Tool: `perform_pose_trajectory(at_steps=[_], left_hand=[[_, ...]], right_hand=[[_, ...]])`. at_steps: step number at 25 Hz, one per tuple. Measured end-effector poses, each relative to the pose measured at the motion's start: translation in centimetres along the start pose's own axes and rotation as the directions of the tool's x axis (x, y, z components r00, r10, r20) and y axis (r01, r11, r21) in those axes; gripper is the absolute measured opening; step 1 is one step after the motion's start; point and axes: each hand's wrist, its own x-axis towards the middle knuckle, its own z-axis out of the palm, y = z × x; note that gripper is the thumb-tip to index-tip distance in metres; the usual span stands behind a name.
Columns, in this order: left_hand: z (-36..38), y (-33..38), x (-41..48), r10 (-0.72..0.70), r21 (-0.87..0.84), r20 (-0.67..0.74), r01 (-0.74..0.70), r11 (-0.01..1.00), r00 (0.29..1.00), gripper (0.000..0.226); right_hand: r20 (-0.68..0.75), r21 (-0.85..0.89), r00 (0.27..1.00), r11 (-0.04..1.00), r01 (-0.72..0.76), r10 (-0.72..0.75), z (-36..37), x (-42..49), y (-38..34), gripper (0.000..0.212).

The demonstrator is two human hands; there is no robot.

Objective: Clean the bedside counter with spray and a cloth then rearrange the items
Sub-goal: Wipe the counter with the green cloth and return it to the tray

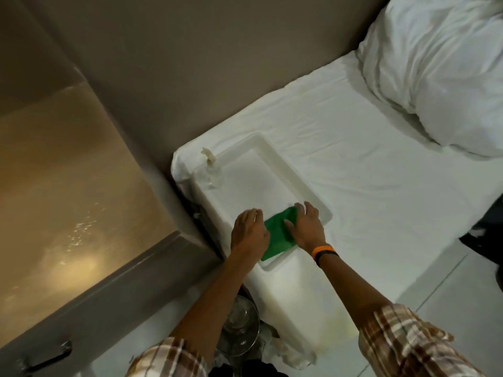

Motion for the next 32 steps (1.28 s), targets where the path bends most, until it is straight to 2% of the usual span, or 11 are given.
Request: perform_pose_trajectory(at_steps=[5, 8, 11, 15, 17, 19, 22, 25, 27, 30, 32], left_hand=[[8.2, -1.9, 3.8, -0.059, -0.163, 0.135, 0.081, 0.983, 0.989, 0.035], [9.3, -2.4, 4.9, -0.135, -0.338, 0.164, 0.184, 0.923, 0.977, 0.037], [8.0, -2.8, 4.9, -0.169, -0.473, 0.196, 0.244, 0.846, 0.966, 0.032], [1.8, -2.6, 3.1, -0.280, -0.582, 0.109, 0.289, 0.760, 0.954, 0.022], [-2.5, -2.3, 1.4, -0.375, -0.646, 0.054, 0.318, 0.694, 0.926, 0.019], [-7.2, -1.8, -1.3, -0.405, -0.777, -0.008, 0.249, 0.578, 0.914, 0.036], [-14.4, -1.6, -5.8, -0.337, -0.882, -0.146, 0.032, 0.470, 0.930, 0.077], [-21.1, -3.2, -10.0, -0.222, -0.953, -0.124, -0.054, 0.297, 0.967, 0.060], [-24.2, -4.9, -12.7, -0.151, -0.966, -0.139, -0.101, 0.238, 0.979, 0.042], [-25.8, -7.8, -15.5, -0.204, -0.961, -0.263, -0.236, 0.145, 0.943, 0.025], [-25.4, -10.0, -16.1, -0.335, -0.964, -0.266, -0.258, 0.070, 0.904, 0.029]], right_hand=[[-0.016, 0.017, 0.995, 0.995, -0.098, 0.098, 4.4, 3.7, 2.9, 0.066], [-0.072, 0.301, 0.983, 0.943, -0.142, 0.171, 5.2, 5.0, 2.6, 0.045], [-0.055, 0.576, 0.975, 0.804, -0.144, 0.214, 3.7, 4.6, 0.8, 0.021], [-0.067, 0.712, 0.994, 0.702, -0.013, 0.086, -2.2, 1.2, -4.1, 0.019], [-0.008, 0.708, 0.998, 0.704, 0.054, -0.069, -6.6, -1.1, -6.9, 0.025], [0.050, 0.625, 0.959, 0.758, 0.187, -0.278, -11.1, -3.3, -10.5, 0.028], [0.144, 0.483, 0.828, 0.769, 0.419, -0.541, -16.9, -6.6, -17.2, 0.030], [0.264, 0.564, 0.663, 0.670, 0.483, -0.701, -22.1, -9.5, -23.5, 0.031], [0.269, 0.647, 0.604, 0.605, 0.464, -0.750, -24.2, -10.8, -27.1, 0.034], [0.137, 0.729, 0.670, 0.532, 0.431, -0.730, -23.3, -11.2, -31.7, 0.049], [0.062, 0.659, 0.751, 0.592, 0.463, -0.657, -19.5, -10.8, -34.6, 0.057]])
